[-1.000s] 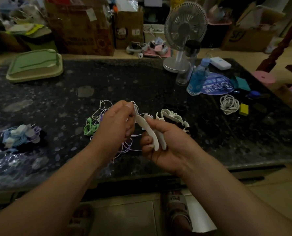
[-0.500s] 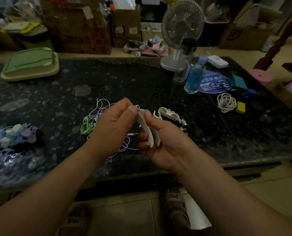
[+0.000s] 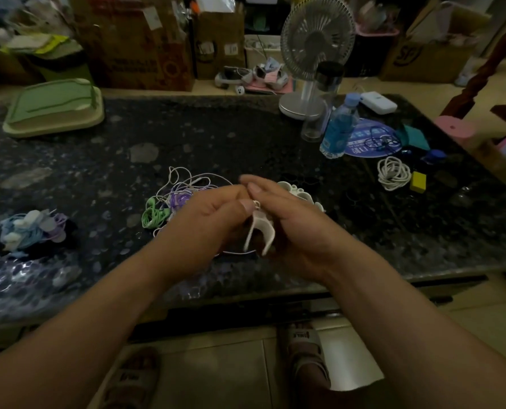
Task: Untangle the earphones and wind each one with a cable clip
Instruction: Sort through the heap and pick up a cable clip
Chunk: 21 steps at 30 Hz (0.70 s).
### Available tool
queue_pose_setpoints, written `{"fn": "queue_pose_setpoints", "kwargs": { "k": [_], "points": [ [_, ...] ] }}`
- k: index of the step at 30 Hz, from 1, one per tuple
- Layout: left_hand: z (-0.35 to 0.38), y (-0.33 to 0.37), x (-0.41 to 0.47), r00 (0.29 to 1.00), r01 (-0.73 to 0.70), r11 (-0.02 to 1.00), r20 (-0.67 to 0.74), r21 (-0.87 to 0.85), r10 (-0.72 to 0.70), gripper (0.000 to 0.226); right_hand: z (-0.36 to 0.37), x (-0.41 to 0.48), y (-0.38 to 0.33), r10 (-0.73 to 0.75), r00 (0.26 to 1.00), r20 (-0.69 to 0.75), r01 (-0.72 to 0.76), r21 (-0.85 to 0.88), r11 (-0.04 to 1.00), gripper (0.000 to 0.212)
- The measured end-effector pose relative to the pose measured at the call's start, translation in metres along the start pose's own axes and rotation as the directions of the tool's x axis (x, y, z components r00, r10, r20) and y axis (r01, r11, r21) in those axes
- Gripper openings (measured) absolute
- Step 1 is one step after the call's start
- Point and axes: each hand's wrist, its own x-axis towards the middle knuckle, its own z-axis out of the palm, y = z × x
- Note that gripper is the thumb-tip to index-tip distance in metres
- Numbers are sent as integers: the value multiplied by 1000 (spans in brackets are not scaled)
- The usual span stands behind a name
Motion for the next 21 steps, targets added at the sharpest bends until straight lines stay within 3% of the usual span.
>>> {"fn": "queue_pose_setpoints", "kwargs": {
  "k": [2, 6, 11, 15, 17, 19, 21],
  "points": [
    [-9, 0, 1, 993, 112, 989, -33, -94, -116, 32, -5, -4, -4, -6, 997, 82, 9, -42, 999, 29],
    [-22, -7, 2, 988, 150, 977, -8, -152, -153, 38, -6, -5, -7, -7, 990, 144, 4, 17, 1000, 19],
    [-29, -9, -7, 952, 224, 937, 267, -269, -151, 57, -10, -7, -8, 39, 987, 154, -42, 15, 999, 16],
    [-32, -9, -12, 918, 220, 935, 384, -278, -101, 52, -11, -10, -8, 64, 976, 206, -61, -24, 998, 28],
    [-31, -8, -14, 918, 221, 923, 386, -314, -89, 41, -12, -10, -6, 38, 975, 217, -18, -93, 995, 32],
    [-31, -7, -15, 929, 220, 904, 361, -366, -80, 24, -13, -8, -5, -68, 984, 163, 115, -294, 949, 32],
    [-30, -6, -16, 936, 251, 877, 334, -410, -112, 19, -15, -9, -9, -201, 962, 184, 262, -425, 866, 52]
  ]
}}
